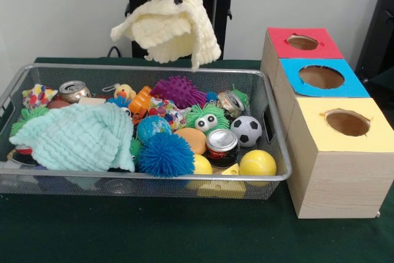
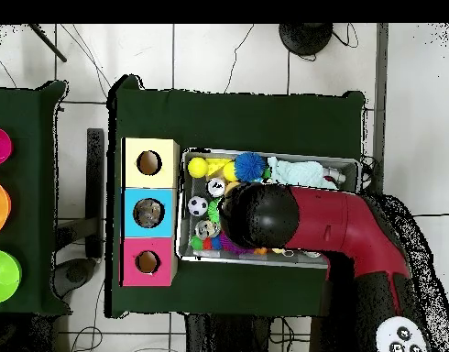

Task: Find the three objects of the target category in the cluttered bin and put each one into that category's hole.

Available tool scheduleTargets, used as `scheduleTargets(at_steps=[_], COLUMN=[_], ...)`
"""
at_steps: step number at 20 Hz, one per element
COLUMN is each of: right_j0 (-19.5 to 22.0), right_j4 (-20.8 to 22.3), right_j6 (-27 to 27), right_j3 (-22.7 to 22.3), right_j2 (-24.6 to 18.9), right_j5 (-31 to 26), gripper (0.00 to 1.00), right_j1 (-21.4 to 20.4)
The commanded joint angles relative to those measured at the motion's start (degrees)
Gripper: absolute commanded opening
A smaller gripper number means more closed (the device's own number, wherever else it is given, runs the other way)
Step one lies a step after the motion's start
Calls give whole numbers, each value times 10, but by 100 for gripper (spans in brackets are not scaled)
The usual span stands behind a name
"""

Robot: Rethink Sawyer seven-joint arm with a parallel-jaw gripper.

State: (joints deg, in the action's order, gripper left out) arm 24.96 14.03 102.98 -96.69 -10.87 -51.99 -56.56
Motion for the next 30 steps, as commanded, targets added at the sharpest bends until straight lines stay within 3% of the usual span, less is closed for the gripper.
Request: scheduleTargets(at_steps=[1,19,30], right_j0=[-4,-80,-106], right_j4=[9,-1,18], right_j6=[-53,66,96], right_j3=[-16,-79,-76], right_j2=[-50,-20,16], right_j5=[-4,127,250], gripper=[0,0,0], right_j1=[19,61,145])
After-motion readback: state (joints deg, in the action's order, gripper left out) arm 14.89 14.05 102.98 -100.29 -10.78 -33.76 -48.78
